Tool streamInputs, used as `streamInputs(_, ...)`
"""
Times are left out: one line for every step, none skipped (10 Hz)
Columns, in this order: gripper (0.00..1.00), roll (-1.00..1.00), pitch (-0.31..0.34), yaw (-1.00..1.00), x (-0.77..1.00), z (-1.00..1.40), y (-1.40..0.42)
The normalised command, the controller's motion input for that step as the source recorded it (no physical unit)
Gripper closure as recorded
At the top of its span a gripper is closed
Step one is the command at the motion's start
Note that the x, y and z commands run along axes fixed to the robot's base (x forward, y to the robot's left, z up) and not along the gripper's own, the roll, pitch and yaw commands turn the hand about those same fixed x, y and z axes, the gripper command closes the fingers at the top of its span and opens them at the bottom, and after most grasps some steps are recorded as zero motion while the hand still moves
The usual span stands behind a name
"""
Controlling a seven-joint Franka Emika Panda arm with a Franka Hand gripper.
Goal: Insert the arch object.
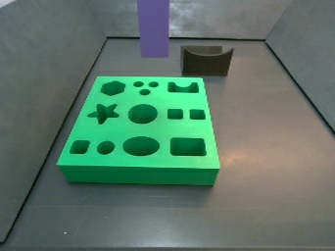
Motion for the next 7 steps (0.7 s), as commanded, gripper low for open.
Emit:
streamInputs(1.00,0.05,-0.044,-0.96,0.17,-0.22,0.05)
streamInputs(1.00,0.04,-0.034,-0.91,0.25,-0.19,0.09)
streamInputs(1.00,0.02,-0.034,-0.87,0.31,-0.15,0.14)
streamInputs(1.00,0.02,-0.027,-0.87,0.31,-0.15,0.14)
streamInputs(1.00,0.00,-0.029,-0.99,0.13,-0.10,0.08)
streamInputs(1.00,0.00,-0.016,-1.00,0.02,-0.06,0.00)
streamInputs(1.00,0.00,-0.011,-1.00,0.00,-0.04,0.00)
